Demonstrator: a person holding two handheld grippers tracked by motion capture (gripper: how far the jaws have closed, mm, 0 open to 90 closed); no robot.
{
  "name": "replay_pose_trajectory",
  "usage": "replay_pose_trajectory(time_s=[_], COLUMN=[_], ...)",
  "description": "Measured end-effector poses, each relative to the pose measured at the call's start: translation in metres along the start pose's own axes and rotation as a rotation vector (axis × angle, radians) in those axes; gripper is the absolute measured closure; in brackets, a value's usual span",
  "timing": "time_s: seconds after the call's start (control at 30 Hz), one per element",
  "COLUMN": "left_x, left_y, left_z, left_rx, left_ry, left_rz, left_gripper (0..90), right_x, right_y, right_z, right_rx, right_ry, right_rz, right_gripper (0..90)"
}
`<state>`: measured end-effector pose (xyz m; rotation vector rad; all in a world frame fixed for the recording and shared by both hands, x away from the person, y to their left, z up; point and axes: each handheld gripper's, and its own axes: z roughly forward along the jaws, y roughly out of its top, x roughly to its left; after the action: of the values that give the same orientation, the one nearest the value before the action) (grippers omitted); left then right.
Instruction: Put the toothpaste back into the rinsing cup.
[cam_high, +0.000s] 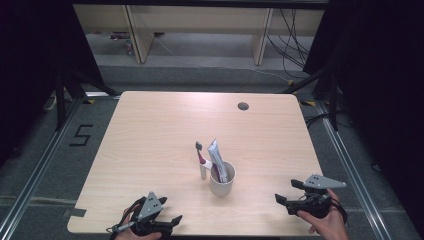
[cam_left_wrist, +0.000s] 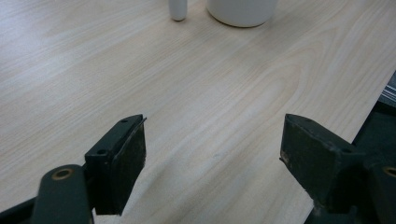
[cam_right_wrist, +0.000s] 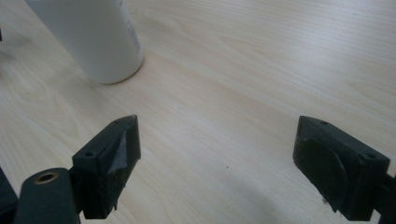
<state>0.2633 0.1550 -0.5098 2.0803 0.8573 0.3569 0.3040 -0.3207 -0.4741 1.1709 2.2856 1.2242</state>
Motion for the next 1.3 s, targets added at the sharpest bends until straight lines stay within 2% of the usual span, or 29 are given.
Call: replay_pose_trajectory(time_s=[0.1, 0.13, 0.17, 0.2, 0.23, 0.27, 0.3, 0.37, 0.43, 0.5, 0.53, 0.57, 0.6, 0.63, 0.67, 0.73, 0.77, 0.8, 0.83, 0.9, 0.93, 0.97, 1.0, 1.07, 1.1, 1.13, 1.17, 1.27, 1.3], left_x=[0.000, 0.000, 0.000, 0.000, 0.000, 0.000, 0.000, 0.000, 0.000, 0.000, 0.000, 0.000, 0.000, 0.000, 0.000, 0.000, 0.000, 0.000, 0.000, 0.000, -0.001, 0.000, -0.001, 0.000, 0.000, 0.001, 0.001, 0.001, 0.001], left_y=[0.000, 0.000, 0.000, 0.000, 0.000, 0.000, 0.000, 0.000, 0.000, 0.000, 0.000, 0.000, 0.000, 0.000, 0.000, 0.000, 0.000, 0.000, 0.000, 0.000, 0.000, 0.000, 0.000, 0.000, 0.001, 0.001, 0.000, 0.001, 0.001], left_z=[0.000, 0.000, 0.000, 0.000, 0.000, 0.000, 0.000, 0.000, 0.000, 0.000, 0.000, 0.000, 0.000, 0.000, 0.000, 0.000, 0.000, 0.000, 0.000, 0.000, 0.001, 0.001, 0.002, 0.001, 0.001, 0.001, 0.001, 0.001, 0.001], left_rx=[0.001, 0.002, 0.002, 0.002, 0.002, 0.002, 0.002, 0.002, 0.002, 0.001, 0.001, 0.001, -0.001, -0.004, -0.002, -0.001, -0.001, -0.001, -0.003, 0.001, -0.007, 0.003, -0.006, 0.000, 0.000, 0.007, 0.003, 0.009, 0.010], left_ry=[0.000, 0.000, 0.000, 0.000, 0.001, 0.001, 0.001, 0.001, 0.002, 0.002, 0.002, 0.002, 0.000, 0.001, 0.006, 0.009, 0.009, 0.013, 0.013, 0.007, 0.008, 0.016, 0.013, 0.015, 0.016, 0.013, 0.016, 0.019, 0.018], left_rz=[0.001, 0.001, 0.001, 0.001, 0.001, 0.001, 0.001, 0.002, 0.002, 0.004, 0.004, 0.004, 0.003, 0.002, 0.000, 0.002, 0.003, 0.002, -0.002, -0.005, -0.021, -0.009, -0.025, -0.016, -0.019, -0.008, -0.009, -0.007, -0.006], left_gripper=[22.1, 22.1, 22.1, 22.1, 22.1, 22.1, 22.1, 22.1, 22.0, 22.0, 21.9, 21.9, 21.8, 21.7, 21.5, 21.0, 20.8, 20.5, 20.2, 19.0, 18.4, 18.1, 17.7, 17.1, 16.9, 16.9, 16.9, 16.8, 16.8], right_x=[0.003, 0.006, 0.004, 0.007, 0.006, 0.009, 0.007, 0.011, 0.010, 0.013, 0.012, 0.013, 0.013, 0.016, 0.013, 0.017, 0.015, 0.018, 0.016, 0.018, 0.019, 0.020, 0.022, 0.022, 0.020, 0.023, 0.023, 0.020, 0.020], right_y=[-0.004, -0.005, -0.006, -0.008, -0.008, -0.010, -0.010, -0.013, -0.015, -0.018, -0.019, -0.020, -0.021, -0.022, -0.023, -0.025, -0.025, -0.026, -0.025, -0.026, -0.027, -0.028, -0.028, -0.028, -0.029, -0.029, -0.029, -0.029, -0.029], right_z=[-0.001, 0.000, -0.001, -0.001, -0.001, -0.001, -0.002, -0.003, -0.003, -0.005, -0.005, -0.005, -0.006, -0.006, -0.006, -0.006, -0.005, -0.006, -0.006, -0.006, -0.006, -0.005, -0.005, -0.005, -0.004, -0.005, -0.005, -0.005, -0.005], right_rx=[0.013, 0.013, 0.012, 0.017, 0.020, 0.027, 0.026, 0.030, 0.035, 0.045, 0.031, 0.040, 0.044, 0.061, 0.064, 0.074, 0.072, 0.081, 0.077, 0.080, 0.091, 0.087, 0.101, 0.106, 0.093, 0.100, 0.100, 0.094, 0.094], right_ry=[0.020, 0.022, 0.009, 0.023, 0.019, 0.031, 0.028, 0.037, 0.031, 0.044, 0.032, 0.045, 0.036, 0.036, 0.026, 0.036, 0.028, 0.030, 0.019, 0.004, 0.007, 0.017, 0.018, 0.017, 0.009, 0.011, 0.011, 0.008, 0.008], right_rz=[0.015, 0.041, 0.005, 0.036, 0.004, 0.036, 0.005, 0.032, 0.002, 0.024, 0.002, 0.018, 0.006, 0.032, -0.010, 0.030, -0.002, 0.012, -0.024, -0.040, -0.034, -0.025, -0.010, -0.023, -0.050, -0.017, -0.017, -0.057, -0.056], right_gripper=[15.8, 15.9, 15.9, 15.9, 15.9, 15.9, 15.9, 15.9, 15.9, 15.9, 15.9, 15.9, 15.9, 15.9, 15.9, 15.9, 15.9, 15.9, 15.9, 15.9, 15.9, 15.9, 15.9, 15.9, 15.9, 15.9, 15.9, 15.9, 15.9])
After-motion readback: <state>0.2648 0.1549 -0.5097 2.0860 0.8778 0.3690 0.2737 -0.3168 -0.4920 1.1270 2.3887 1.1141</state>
